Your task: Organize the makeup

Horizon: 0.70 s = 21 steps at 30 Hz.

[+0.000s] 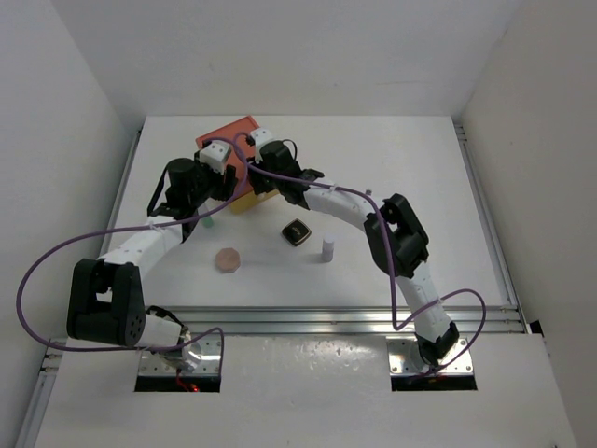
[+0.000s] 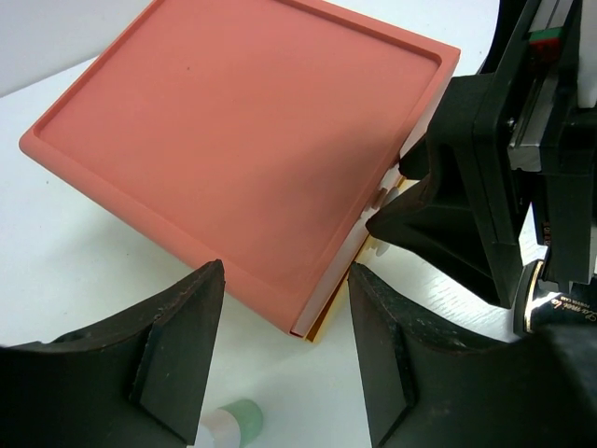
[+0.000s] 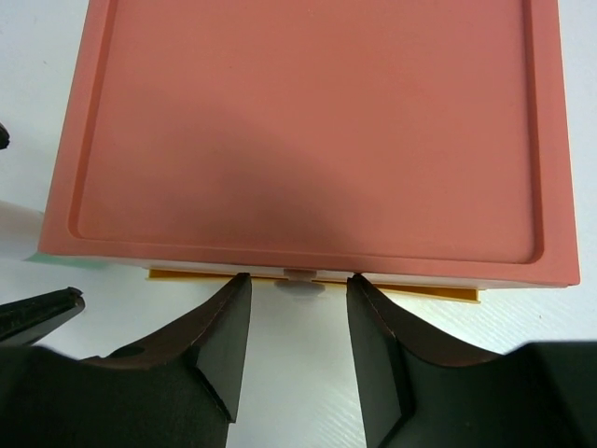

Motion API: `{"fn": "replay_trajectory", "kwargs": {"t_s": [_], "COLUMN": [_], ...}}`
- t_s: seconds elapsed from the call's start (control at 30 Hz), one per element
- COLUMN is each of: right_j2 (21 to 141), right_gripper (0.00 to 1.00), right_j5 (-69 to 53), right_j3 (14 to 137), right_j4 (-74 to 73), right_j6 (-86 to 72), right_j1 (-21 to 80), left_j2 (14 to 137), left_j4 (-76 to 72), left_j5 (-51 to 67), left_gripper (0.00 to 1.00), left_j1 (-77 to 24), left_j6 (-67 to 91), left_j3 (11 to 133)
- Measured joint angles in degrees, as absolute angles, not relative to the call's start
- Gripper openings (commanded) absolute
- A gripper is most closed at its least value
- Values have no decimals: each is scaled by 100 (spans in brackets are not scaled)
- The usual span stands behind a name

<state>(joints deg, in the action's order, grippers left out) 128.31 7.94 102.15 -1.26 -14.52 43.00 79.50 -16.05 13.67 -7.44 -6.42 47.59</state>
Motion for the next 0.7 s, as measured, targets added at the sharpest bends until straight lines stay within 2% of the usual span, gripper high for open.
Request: {"fn": "replay_trajectory", "kwargs": {"t_s": [0.27, 0.47, 0.57, 0.7], "right_j2": [12899, 12956, 12958, 12958], "right_gripper": [45, 33, 30, 17], "right_j5": [794, 794, 792, 790], "right_j3": [10215, 10191, 10191, 10134], "right_j4": [-106, -45, 21, 154], "right_j6": [-1413, -1363, -1341, -1247], "right_j1": [4300, 4300, 4300, 4316], "left_j2": [7950, 7950, 7950, 7950], "left_j4": [-1605, -1649, -1678, -1712], "left_j5": [1356, 1352, 1350, 1326], "left_gripper": [60, 60, 60, 60], "left_j1": [-744, -744, -744, -744], "left_j6": [-681, -685, -687, -707], "left_j3": [4759, 4737, 4737, 4716]}}
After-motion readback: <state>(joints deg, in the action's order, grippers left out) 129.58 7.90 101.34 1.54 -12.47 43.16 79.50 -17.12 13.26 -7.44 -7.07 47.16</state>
